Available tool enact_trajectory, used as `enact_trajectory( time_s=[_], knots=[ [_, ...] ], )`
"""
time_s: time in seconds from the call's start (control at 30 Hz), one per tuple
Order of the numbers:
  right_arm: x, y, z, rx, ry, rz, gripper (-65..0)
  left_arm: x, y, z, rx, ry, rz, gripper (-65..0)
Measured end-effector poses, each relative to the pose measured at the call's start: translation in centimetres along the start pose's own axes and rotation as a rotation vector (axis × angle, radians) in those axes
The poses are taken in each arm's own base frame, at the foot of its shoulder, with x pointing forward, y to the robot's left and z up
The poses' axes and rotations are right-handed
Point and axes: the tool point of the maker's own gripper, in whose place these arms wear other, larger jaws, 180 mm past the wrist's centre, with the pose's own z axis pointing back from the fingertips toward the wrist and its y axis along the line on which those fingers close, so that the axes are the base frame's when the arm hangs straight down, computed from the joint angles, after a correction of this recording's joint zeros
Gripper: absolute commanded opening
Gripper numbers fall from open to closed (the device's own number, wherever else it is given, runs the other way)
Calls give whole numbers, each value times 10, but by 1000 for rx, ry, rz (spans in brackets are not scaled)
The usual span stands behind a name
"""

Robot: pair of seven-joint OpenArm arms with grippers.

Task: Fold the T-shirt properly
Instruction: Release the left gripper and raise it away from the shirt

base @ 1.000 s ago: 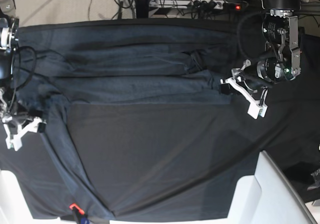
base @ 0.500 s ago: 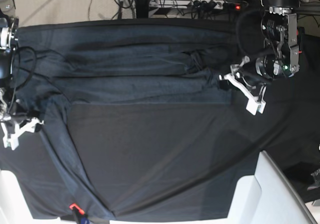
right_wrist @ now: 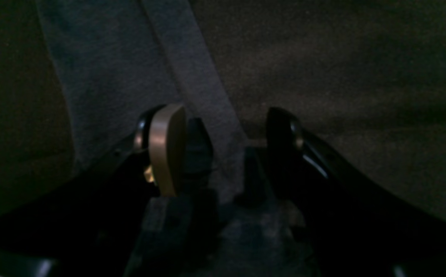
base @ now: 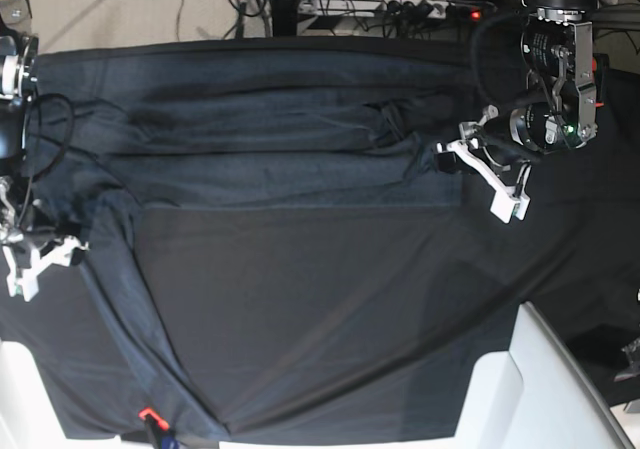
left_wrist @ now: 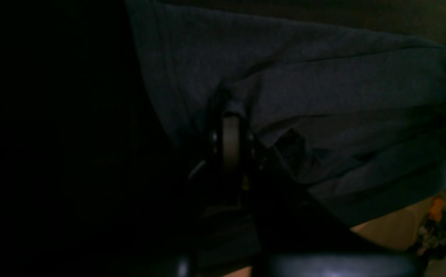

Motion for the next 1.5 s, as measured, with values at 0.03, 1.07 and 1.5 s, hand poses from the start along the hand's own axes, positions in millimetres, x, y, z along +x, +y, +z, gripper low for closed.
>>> enact_trajectory(
  time_s=[0.03,1.07,1.5],
  knots=[
    [0,0,0,0,0,0,-330,-2,-3,-2,-6,10,-9,-650],
    [0,0,0,0,0,0,-330,-3,1,2,4,16,-30,-596],
    [0,1,0,1,1,-1,-330,29,-27,27,-24,-91,-134,-146]
  ],
)
